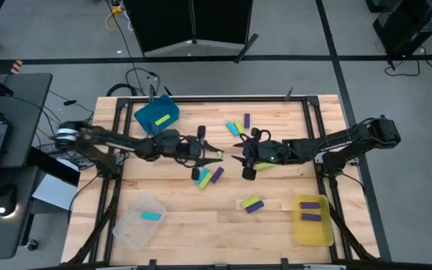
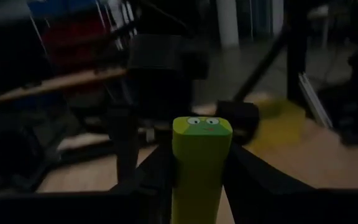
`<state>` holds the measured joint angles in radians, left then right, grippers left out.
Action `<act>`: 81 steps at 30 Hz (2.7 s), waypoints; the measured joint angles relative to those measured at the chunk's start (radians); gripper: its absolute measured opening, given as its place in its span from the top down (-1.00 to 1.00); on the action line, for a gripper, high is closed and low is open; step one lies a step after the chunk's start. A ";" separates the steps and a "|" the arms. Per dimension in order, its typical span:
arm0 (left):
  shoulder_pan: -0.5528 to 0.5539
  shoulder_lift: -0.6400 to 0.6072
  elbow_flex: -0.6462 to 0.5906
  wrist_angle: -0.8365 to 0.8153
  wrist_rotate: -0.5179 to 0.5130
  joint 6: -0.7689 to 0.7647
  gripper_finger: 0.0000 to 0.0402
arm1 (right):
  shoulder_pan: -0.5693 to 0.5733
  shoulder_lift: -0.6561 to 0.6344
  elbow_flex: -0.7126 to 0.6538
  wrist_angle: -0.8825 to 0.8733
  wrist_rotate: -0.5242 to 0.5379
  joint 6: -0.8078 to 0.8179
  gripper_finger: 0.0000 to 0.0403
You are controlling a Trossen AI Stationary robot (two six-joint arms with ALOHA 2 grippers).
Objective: Sort blocks
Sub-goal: Put the green block into the blue bin
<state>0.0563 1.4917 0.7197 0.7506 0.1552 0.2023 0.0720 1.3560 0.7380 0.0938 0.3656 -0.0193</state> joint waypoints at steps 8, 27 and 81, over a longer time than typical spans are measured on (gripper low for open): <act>0.018 -0.266 0.071 -0.715 -0.184 0.061 0.43 | -0.002 0.000 0.000 -0.052 0.008 0.000 0.57; 0.362 -0.339 0.247 -1.429 -0.300 -0.181 0.43 | -0.002 0.000 -0.001 -0.066 -0.022 -0.016 0.96; 0.913 0.258 0.458 -1.551 -0.187 0.113 0.43 | -0.022 0.000 -0.001 -0.071 -0.099 -0.029 0.96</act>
<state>0.9692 1.7501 1.1778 -0.8001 -0.0322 0.3157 0.0498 1.3560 0.7368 0.0228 0.2665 -0.0486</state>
